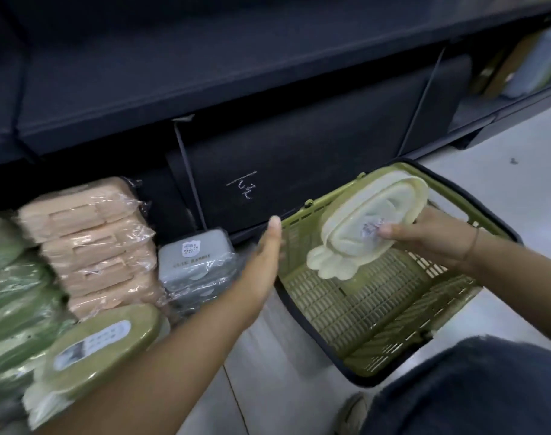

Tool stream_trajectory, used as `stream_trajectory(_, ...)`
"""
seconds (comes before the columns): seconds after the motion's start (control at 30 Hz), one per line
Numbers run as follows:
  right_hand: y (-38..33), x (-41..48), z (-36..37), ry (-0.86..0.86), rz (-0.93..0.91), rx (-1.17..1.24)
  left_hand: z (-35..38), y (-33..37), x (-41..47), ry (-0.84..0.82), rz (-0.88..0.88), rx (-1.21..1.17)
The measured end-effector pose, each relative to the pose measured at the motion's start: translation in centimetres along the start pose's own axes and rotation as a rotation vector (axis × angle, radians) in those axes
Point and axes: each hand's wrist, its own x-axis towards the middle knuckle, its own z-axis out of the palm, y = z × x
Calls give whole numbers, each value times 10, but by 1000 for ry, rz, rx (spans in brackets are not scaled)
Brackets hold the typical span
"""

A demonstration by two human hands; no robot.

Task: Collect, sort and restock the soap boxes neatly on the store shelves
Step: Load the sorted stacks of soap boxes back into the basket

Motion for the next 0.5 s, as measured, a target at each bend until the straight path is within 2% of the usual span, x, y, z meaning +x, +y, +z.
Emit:
stream_trajectory(0.07,-39,-13,31,-70,-102,-69,-23,19,-30,-164,-171,-302)
stream_trajectory(0.13,-73,-22,69,-149,-188,-125,-49,31,-64,-334,-300,-461)
stream_trajectory(0.27,-112,-24,157,-324,-315,-275,-105,40,-136,-425,-288,-648)
stream_trajectory(0.37,-117,-15,213,-427,-304,-349,-143,29,-179,-294,-192,-764)
stream_trajectory(0.43,-115,-8,245,-459,-287,-428,-166,20,-200,-126,-122,-773)
stream_trajectory(0.5,-107,-5,269,-444,-189,-291,-186,12,-217,50,-57,-750)
